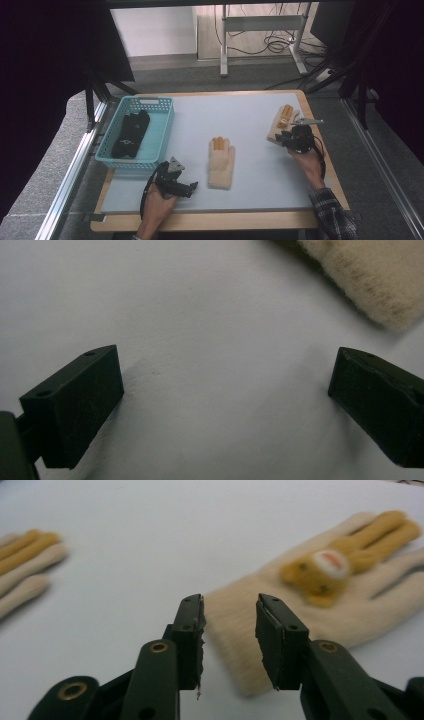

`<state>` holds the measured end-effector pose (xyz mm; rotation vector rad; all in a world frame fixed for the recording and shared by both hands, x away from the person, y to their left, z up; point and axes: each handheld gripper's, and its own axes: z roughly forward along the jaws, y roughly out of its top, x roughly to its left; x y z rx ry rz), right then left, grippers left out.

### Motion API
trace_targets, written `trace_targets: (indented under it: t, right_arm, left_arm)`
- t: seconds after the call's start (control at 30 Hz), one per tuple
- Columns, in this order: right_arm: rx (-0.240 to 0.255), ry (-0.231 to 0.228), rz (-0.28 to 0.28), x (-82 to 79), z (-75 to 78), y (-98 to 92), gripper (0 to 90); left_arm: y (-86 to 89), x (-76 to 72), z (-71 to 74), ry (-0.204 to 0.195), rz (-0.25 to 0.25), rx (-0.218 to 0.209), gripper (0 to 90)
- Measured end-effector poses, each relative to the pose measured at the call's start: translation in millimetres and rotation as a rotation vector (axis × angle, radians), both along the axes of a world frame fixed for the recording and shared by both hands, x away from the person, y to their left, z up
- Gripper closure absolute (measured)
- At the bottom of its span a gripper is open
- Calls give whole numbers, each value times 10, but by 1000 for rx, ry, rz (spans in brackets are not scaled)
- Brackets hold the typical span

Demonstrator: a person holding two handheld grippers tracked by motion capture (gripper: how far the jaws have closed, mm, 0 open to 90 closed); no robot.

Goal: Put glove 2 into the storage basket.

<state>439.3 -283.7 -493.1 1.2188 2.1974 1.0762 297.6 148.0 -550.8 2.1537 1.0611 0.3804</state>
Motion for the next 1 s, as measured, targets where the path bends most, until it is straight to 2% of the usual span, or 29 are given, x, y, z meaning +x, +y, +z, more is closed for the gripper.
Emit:
trace_targets:
  t: [0.33,0.57,0.63,0.7,0.8,0.9,1.0]
  right_arm:
    - [-38,-20,-111,513,-105,-85,394]
    - [-60,-3,-157,751,-224,-67,333]
    - [-53,14,-170,797,-272,-74,343]
    - [-68,9,-176,802,-300,-74,391]
    - [-49,12,-173,768,-294,-70,546]
    - [-83,14,-169,742,-269,-35,585]
    - [-77,29,-164,727,-232,-39,595]
  left_arm:
    - [3,1,2,2,-3,3,13]
    - [3,1,2,2,-3,3,13]
    - [3,2,2,2,-3,3,13]
    - [4,2,2,2,-4,3,13]
    - [3,1,2,1,-3,3,13]
    - [3,1,2,1,-3,3,13]
    - [3,1,2,1,-3,3,13]
